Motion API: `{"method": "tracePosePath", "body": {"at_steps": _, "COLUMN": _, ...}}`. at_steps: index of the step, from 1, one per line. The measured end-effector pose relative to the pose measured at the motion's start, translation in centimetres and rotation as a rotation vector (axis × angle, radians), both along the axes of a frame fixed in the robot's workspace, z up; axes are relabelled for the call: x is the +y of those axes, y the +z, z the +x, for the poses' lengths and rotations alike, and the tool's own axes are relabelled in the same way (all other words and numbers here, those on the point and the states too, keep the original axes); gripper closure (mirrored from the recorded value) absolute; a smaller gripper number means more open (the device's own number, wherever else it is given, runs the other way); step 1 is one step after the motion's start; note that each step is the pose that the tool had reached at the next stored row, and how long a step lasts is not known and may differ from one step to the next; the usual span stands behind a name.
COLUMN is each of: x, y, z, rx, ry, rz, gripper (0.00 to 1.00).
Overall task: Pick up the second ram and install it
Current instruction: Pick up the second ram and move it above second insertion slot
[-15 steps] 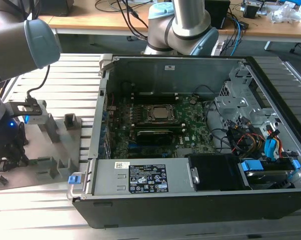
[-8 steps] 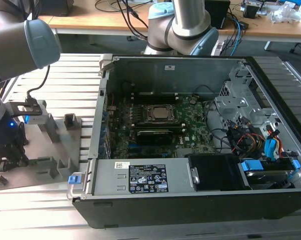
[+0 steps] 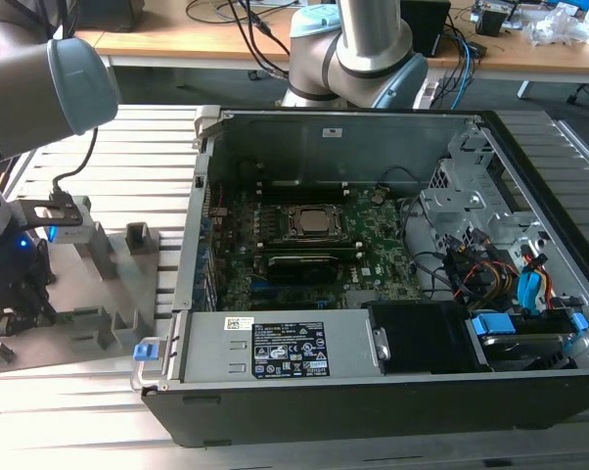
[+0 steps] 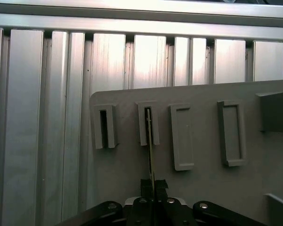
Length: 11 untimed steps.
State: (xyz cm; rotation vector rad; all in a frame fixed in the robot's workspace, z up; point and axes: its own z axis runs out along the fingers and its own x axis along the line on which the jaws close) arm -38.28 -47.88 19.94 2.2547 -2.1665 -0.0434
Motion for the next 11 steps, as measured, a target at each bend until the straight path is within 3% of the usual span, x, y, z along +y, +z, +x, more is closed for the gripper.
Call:
{"method": "tracePosePath", "body": {"at_steps": 6, "x": 0.0, "y": 0.48, "z": 0.0, "rx": -0.0001, "ry": 0.0, "rz": 0.0, "gripper": 0.86}}
{"method": "tracePosePath", "body": {"at_steps": 11, "x": 0.0, "y": 1.32, "z": 0.0, "rx": -0.0001, "ry": 0.0, "rz": 0.0001, "gripper": 0.86}}
